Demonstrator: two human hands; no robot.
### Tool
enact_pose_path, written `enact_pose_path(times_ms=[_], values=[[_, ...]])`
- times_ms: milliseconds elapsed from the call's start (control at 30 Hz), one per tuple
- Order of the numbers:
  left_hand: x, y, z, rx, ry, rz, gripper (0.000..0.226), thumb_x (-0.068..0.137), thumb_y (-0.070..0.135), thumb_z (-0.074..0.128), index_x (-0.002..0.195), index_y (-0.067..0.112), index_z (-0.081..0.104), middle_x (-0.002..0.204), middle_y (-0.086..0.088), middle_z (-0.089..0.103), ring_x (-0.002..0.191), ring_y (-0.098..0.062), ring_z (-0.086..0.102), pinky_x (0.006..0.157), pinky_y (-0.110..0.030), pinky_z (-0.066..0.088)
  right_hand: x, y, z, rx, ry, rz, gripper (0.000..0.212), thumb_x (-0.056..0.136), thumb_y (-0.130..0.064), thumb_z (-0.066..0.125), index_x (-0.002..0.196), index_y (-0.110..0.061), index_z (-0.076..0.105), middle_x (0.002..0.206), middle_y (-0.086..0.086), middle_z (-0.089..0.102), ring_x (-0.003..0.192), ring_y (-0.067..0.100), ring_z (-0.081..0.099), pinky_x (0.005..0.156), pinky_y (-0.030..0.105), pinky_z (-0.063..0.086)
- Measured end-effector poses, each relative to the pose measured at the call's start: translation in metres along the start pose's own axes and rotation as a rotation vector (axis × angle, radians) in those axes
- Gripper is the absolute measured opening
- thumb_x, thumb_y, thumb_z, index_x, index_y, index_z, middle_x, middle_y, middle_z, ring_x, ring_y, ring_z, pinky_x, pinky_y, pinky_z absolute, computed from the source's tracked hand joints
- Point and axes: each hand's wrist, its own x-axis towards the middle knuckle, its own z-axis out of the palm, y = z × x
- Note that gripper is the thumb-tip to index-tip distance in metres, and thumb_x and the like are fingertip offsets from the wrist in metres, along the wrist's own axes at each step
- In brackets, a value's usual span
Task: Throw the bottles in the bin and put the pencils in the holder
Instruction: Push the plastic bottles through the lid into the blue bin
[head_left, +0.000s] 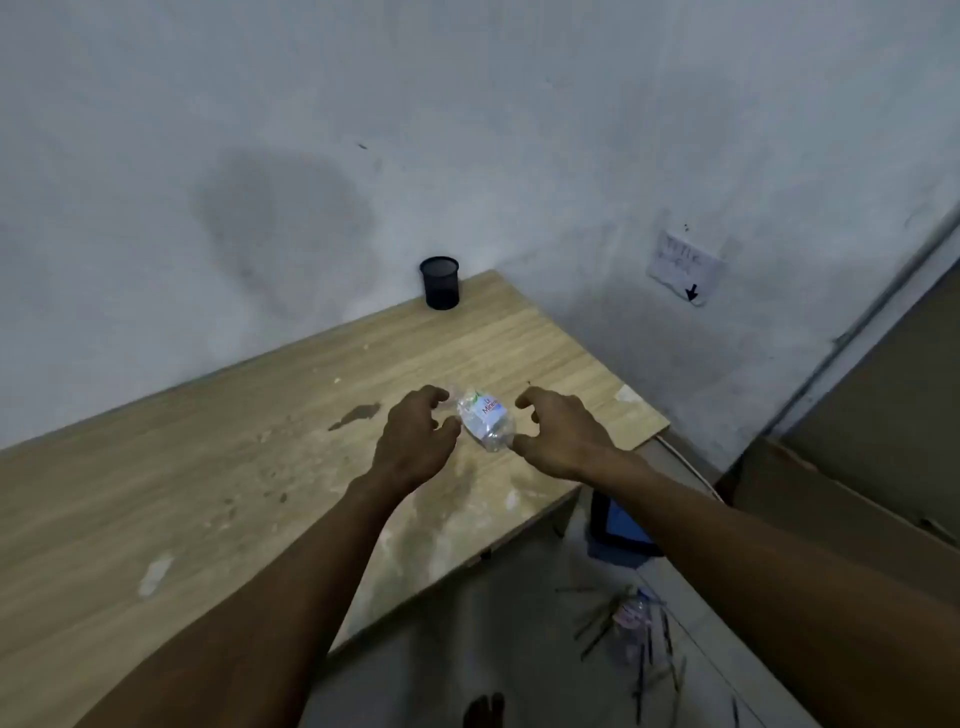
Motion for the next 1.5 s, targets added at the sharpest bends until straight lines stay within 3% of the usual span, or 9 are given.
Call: enact_pose_path(times_ms=[233,567,800,867,933,1000,1167,1300,1500], values=[[0.090,-0.051,0.035,-0.008,-0.072,-0.138,0.036,0.091,0.019,0.059,0.125,0.008,0.058,0.130,-0.010,0.060,0.103,-0.027,0.065,0.086,-0.031,0.045,0.108,0.017,0.051,0.001,-0.157,0.142,0.069,0.082,-0.044,0.064,0.140,-0.021,0.035,0.132,0.011,0.046,0.119,0.031,0.050,0.093,0.040,0.046],[0.137,-0.096,0.068,-0.042,-0.025,-0.164,0.026,0.090,0.011,0.059,0.115,0.004,0.064,0.114,-0.012,0.067,0.082,-0.014,0.059,0.080,-0.032,0.051,0.174,0.047,0.112,-0.002,-0.242,0.232,0.101,0.067,-0.037,0.078,0.148,-0.022,0.020,0.134,0.011,0.039,0.125,0.036,0.039,0.088,0.044,0.044],[0.144,-0.096,0.072,-0.016,-0.011,-0.177,0.012,0.089,0.010,0.058,0.086,0.007,0.069,0.081,0.002,0.066,0.060,-0.001,0.054,0.057,-0.007,0.036,0.176,0.052,0.128,0.144,-0.182,0.269,0.095,0.069,-0.030,0.076,0.148,-0.025,0.023,0.129,0.010,0.042,0.117,0.036,0.049,0.084,0.039,0.042],[0.144,-0.095,0.074,-0.003,-0.020,-0.191,0.018,0.089,0.010,0.056,0.072,0.008,0.062,0.070,-0.003,0.065,0.055,-0.006,0.055,0.054,-0.012,0.038,0.174,0.056,0.125,0.231,-0.160,0.276,0.091,0.068,-0.028,0.078,0.145,-0.021,0.031,0.126,0.012,0.047,0.115,0.035,0.053,0.086,0.035,0.044],[0.143,-0.092,0.077,-0.065,-0.058,-0.249,0.028,0.089,0.014,0.054,0.067,-0.001,0.059,0.065,-0.013,0.067,0.058,-0.023,0.064,0.060,-0.032,0.050,0.170,0.061,0.118,0.283,-0.133,0.306,0.087,0.067,-0.031,0.081,0.142,-0.018,0.039,0.126,0.012,0.053,0.115,0.032,0.055,0.085,0.030,0.043],[0.141,-0.083,0.080,-0.188,-0.150,-0.359,0.041,0.093,0.028,0.054,0.066,-0.001,0.066,0.066,-0.012,0.069,0.062,-0.027,0.067,0.063,-0.041,0.052,0.165,0.068,0.107,0.359,-0.110,0.332,0.083,0.066,-0.037,0.083,0.138,-0.016,0.047,0.127,0.009,0.059,0.115,0.030,0.058,0.086,0.031,0.047],[0.124,-0.048,0.097,-0.316,-0.462,-0.613,0.063,0.090,0.063,0.041,0.090,0.006,0.069,0.088,-0.015,0.073,0.072,-0.026,0.066,0.064,-0.030,0.046,0.136,0.089,0.070,0.681,-0.114,0.452,0.073,0.075,-0.036,0.079,0.138,-0.014,0.050,0.121,0.004,0.060,0.109,0.026,0.062,0.091,0.040,0.054],[0.104,-0.004,0.121,-0.418,-0.473,-0.610,0.060,0.089,0.066,0.041,0.108,0.012,0.061,0.099,-0.017,0.070,0.077,-0.028,0.063,0.069,-0.033,0.045,0.096,0.112,0.030,0.901,-0.086,0.517,0.054,0.082,-0.028,0.076,0.130,-0.011,0.058,0.105,0.008,0.066,0.089,0.025,0.066,0.075,0.036,0.055],[0.063,0.076,0.166,-0.538,-0.445,-0.537,0.048,0.087,0.066,0.045,0.111,0.025,0.053,0.103,-0.014,0.068,0.089,-0.033,0.066,0.081,-0.039,0.050,0.018,0.165,-0.021,1.158,-0.097,0.519,0.038,0.085,-0.025,0.072,0.120,-0.012,0.062,0.099,0.008,0.069,0.089,0.025,0.067,0.082,0.041,0.057]])
